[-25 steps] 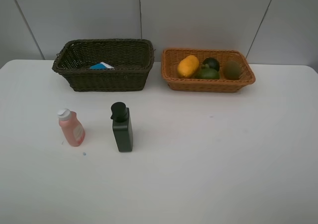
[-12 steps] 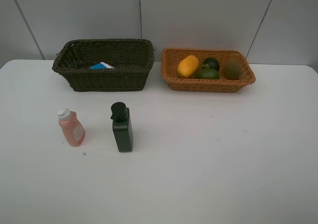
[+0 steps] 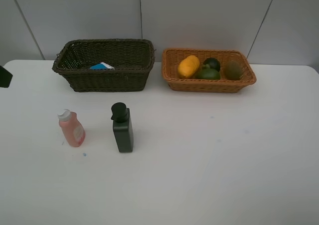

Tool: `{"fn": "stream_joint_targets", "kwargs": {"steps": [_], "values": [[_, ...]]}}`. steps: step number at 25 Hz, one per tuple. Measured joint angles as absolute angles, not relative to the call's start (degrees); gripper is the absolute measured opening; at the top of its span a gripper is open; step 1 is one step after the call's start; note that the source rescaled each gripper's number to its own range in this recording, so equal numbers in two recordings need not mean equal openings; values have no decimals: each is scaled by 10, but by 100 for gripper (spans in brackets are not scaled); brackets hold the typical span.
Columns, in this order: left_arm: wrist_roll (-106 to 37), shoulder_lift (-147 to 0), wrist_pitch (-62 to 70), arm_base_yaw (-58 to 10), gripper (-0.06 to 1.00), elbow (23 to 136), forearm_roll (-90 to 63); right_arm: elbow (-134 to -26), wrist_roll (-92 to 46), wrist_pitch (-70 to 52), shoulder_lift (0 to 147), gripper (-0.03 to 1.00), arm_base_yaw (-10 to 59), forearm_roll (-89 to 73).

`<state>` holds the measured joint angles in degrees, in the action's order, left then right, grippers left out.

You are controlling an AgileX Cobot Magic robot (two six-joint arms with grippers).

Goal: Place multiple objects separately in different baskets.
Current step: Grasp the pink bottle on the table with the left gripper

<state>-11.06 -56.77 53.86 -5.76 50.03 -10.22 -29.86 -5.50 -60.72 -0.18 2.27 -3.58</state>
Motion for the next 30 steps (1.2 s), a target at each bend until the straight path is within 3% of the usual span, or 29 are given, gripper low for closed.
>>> {"fn": "stream_joint_targets", "kwargs": {"steps": [12, 30], "values": [[-101, -760, 429, -146, 100, 509, -100, -299, -54, -607, -2, 100, 23, -36], [-101, -943, 357, -153, 100, 510, -100, -299, -54, -607, -2, 100, 23, -36]]}}
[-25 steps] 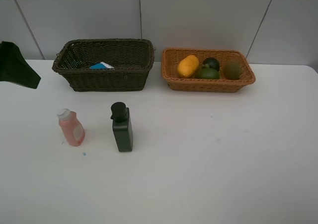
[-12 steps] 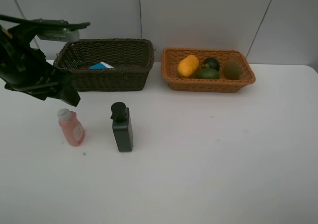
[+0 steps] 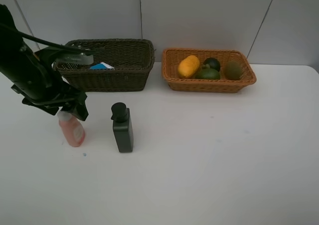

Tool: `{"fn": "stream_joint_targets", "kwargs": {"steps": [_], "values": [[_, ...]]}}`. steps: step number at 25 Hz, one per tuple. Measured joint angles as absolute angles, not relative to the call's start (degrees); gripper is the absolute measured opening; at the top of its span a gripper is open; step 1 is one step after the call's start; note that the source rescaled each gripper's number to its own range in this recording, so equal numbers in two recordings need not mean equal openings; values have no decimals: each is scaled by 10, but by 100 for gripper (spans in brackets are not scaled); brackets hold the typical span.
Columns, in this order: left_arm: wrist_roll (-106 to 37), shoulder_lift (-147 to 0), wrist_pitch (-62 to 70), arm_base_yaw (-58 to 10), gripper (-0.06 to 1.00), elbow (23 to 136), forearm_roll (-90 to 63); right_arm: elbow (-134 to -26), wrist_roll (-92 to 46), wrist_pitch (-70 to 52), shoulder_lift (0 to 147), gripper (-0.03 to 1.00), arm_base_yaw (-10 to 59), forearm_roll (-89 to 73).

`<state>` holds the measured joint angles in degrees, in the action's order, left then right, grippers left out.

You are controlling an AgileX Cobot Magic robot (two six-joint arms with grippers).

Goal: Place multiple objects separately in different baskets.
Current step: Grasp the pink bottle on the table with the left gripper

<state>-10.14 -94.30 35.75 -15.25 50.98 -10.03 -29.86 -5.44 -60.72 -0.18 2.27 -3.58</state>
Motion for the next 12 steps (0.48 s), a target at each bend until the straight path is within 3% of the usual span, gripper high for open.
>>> {"fn": "stream_joint_targets", "kwargs": {"steps": [12], "values": [[-101, -1006, 335, -153, 100, 510, -100, -299, -54, -607, -2, 100, 23, -36]]}}
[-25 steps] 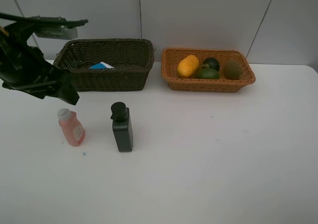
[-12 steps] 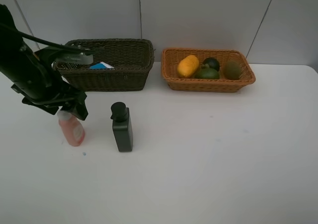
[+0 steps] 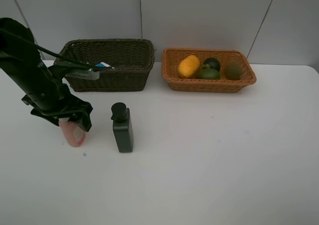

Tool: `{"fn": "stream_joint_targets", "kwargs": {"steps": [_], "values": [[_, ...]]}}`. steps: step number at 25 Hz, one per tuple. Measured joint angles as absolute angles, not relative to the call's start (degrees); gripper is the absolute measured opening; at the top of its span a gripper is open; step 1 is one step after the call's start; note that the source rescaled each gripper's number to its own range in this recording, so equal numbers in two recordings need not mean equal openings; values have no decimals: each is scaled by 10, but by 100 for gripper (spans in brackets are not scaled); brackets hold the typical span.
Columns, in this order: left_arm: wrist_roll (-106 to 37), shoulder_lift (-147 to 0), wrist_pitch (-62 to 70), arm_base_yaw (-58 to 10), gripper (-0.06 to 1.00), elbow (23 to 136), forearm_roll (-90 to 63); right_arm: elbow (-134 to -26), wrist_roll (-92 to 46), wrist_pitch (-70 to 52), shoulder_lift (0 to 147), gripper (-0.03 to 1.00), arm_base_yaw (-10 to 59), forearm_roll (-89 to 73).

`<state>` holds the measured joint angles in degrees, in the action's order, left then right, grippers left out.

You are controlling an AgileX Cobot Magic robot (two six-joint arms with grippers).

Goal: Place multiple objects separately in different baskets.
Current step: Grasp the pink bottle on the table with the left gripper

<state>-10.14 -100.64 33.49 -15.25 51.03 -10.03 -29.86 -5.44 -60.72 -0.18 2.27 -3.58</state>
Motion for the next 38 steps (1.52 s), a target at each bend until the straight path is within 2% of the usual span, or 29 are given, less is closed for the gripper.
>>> {"fn": "stream_joint_targets", "kwargs": {"steps": [6, 8, 9, 10, 12, 13, 14, 29, 38], "values": [[-101, -1006, 335, -153, 98, 510, -100, -299, -54, -607, -2, 100, 23, -36], [-101, -1006, 335, -153, 88, 510, -100, -299, -54, -607, -2, 100, 23, -36], [-101, -1006, 335, -153, 76, 510, -100, -299, -54, -607, -2, 100, 23, -36], [-101, -1006, 335, -153, 60, 510, -100, -299, -54, -607, -2, 100, 23, -36], [-101, -1006, 335, -153, 19, 510, -100, -299, -54, -607, -2, 100, 23, -36], [-101, -1006, 335, -153, 2, 510, -99, -299, -54, -607, -2, 100, 23, -36], [-101, -1006, 335, -153, 0, 510, -100, -299, -54, -607, -2, 100, 23, -36], [-101, -1006, 345, -153, 1, 516, -101, -299, -54, -607, -2, 100, 23, -36], [-101, -1007, 463, -153, 1, 626, -96, -299, -54, -607, -2, 100, 23, -36]]}}
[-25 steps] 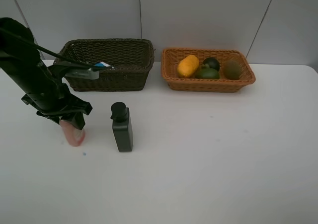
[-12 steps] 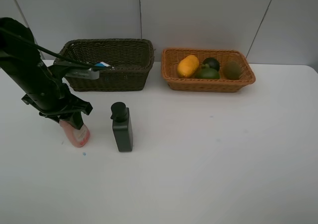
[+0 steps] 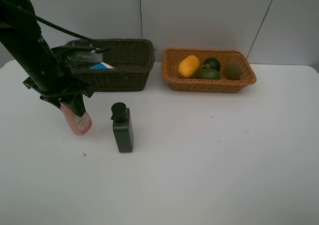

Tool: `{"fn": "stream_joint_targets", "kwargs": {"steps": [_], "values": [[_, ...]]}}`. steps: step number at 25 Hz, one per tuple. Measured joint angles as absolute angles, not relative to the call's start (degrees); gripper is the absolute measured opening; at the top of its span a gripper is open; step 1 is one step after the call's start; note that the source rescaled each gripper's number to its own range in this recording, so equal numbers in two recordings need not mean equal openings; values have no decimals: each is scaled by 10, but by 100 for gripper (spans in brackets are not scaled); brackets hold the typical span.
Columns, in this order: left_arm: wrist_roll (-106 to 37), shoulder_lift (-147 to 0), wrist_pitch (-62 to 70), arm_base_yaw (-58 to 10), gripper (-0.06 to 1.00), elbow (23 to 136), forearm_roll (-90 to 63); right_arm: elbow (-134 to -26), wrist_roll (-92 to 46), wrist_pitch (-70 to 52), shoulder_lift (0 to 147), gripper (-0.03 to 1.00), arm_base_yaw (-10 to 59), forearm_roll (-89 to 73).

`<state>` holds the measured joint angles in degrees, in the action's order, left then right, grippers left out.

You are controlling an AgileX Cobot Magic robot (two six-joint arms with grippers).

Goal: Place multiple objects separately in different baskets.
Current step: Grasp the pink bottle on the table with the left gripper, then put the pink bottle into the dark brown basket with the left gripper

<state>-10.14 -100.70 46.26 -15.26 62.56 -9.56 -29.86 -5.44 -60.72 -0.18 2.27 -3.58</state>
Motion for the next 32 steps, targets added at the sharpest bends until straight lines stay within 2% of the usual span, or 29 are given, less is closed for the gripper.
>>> {"fn": "stream_joint_targets", "kwargs": {"steps": [8, 16, 32], "values": [[-101, -1007, 518, -153, 1, 745, -59, -299, -54, -607, -2, 100, 23, -36], [-112, -1009, 512, -153, 1, 853, -11, -299, -54, -607, -2, 100, 23, -36], [-159, -1143, 265, -153, 1, 878, 29, -299, -54, -607, -2, 100, 23, -36]]}}
